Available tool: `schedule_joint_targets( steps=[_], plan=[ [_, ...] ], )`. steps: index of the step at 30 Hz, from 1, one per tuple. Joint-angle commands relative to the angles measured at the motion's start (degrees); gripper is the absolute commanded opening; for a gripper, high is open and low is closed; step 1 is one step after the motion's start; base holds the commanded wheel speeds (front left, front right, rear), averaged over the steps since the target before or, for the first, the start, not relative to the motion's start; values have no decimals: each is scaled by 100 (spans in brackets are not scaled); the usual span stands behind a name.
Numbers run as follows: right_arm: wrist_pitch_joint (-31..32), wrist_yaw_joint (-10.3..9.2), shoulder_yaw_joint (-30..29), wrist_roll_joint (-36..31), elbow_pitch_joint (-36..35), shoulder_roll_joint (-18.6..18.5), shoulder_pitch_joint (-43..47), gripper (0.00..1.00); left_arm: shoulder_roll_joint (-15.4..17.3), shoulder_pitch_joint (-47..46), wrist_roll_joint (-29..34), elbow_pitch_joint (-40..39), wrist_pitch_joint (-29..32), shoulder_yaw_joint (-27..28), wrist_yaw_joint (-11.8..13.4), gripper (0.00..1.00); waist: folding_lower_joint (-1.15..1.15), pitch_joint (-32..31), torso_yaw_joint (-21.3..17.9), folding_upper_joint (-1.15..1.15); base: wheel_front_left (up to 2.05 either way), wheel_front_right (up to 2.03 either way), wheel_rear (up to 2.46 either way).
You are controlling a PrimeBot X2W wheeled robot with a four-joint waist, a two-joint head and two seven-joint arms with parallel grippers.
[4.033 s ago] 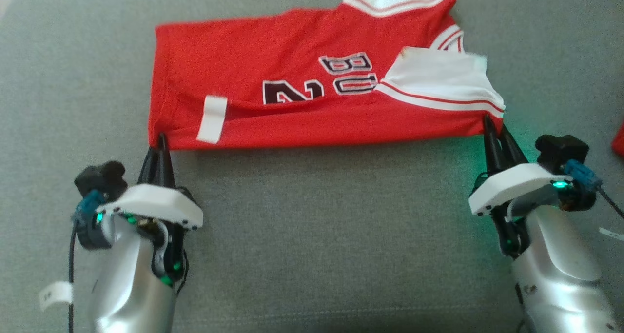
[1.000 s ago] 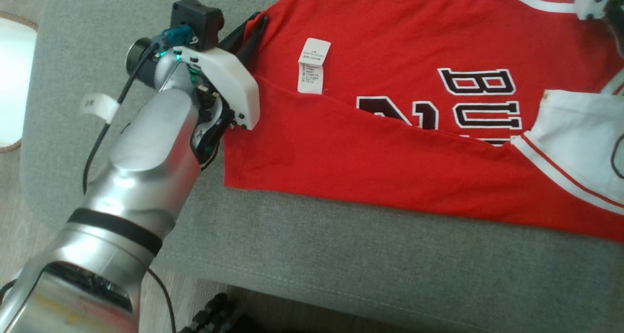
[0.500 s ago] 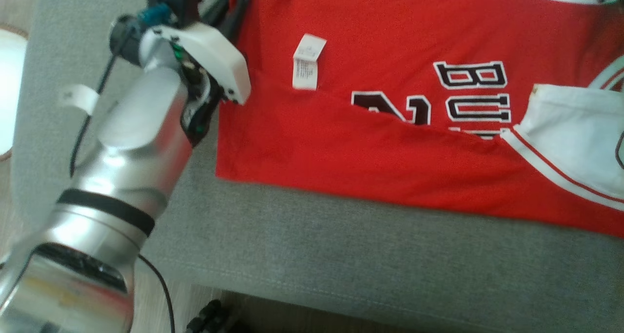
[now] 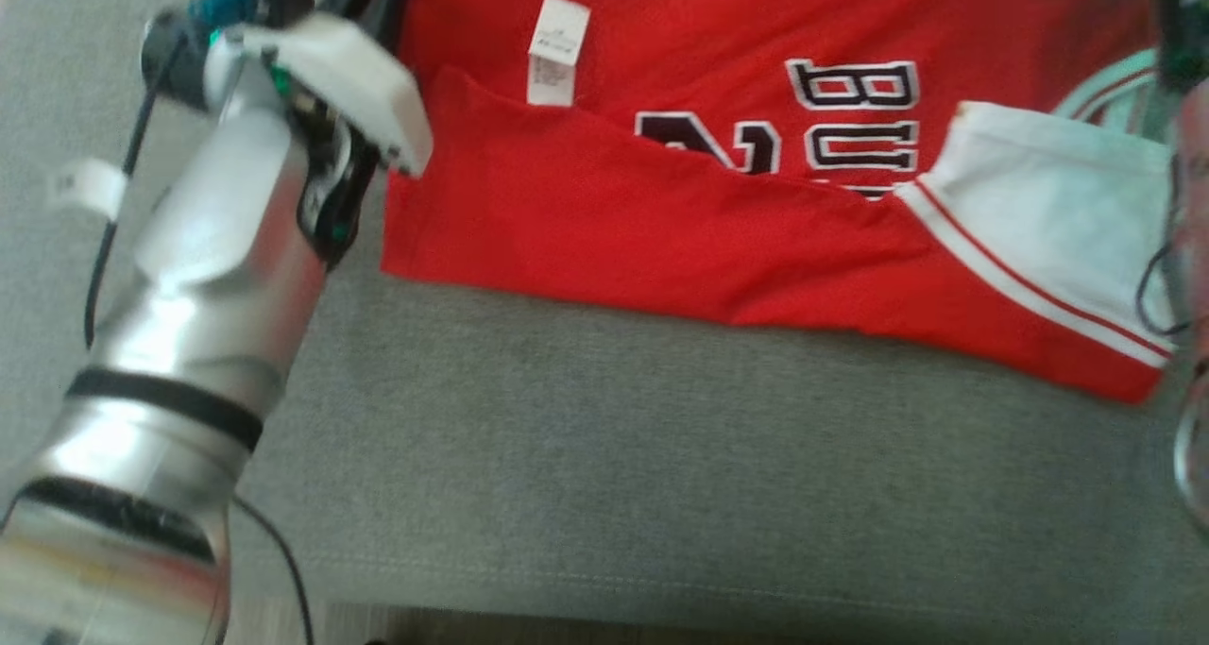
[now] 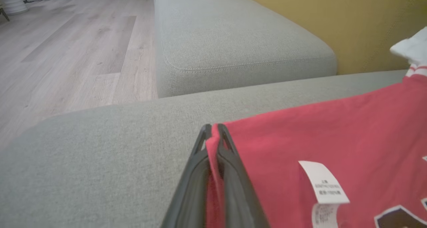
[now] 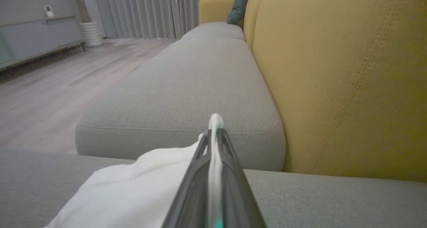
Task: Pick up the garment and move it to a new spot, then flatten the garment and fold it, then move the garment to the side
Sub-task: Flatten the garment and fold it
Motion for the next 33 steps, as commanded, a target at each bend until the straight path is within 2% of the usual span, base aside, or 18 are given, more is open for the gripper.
schedule_joint_targets(
  steps=[1,7,14,17,24,25,26,27,31,32,33],
  plan=[
    [-137,37,117,152,-134,127,123,0,309,107,26,-114,-68,219,37,0,0,-159,-163,0,0,0,0],
    [-382,37,644,982,-402,284,1097,0,434,911,99,-325,-69,547,206,0,0,-500,-469,0,0,0,0],
    [-316,37,1457,2198,-1401,242,2610,0,481,1930,215,-608,-69,988,430,0,0,-859,-723,0,0,0,0],
    [-157,37,1647,2628,-1877,176,3196,0,475,2293,283,-655,-69,1140,496,0,0,-985,-793,0,0,0,0],
    [148,37,1628,3019,-2419,89,4063,0,385,2818,479,-797,-70,1416,684,0,0,-1151,-836,0,0,0,0],
    [195,37,1596,3033,-2447,102,4143,31,360,2883,531,-851,-70,1471,741,60,0,-1165,-827,0,0,0,0],
    [221,37,1558,3050,-2477,123,4205,81,322,2958,580,-909,-70,1532,803,100,0,-1188,-809,0,0,0,0],
    [245,37,1527,3046,-2508,140,4252,100,287,3040,632,-977,-70,1603,880,100,0,-1202,-793,0,0,0,0],
    [277,37,1393,2943,-2652,163,4337,100,117,3445,944,-1415,-70,1868,1179,100,0,-1243,-654,0,0,0,0],
    [282,37,1251,2876,-2667,168,4346,100,-3,3709,1064,-1755,-70,2111,1340,100,0,-1278,-561,0,0,0,0],
    [293,37,1173,2813,-2653,157,4350,100,-77,3855,1132,-1893,-70,2176,1355,100,0,-1288,-503,0,0,0,0]
  ],
)
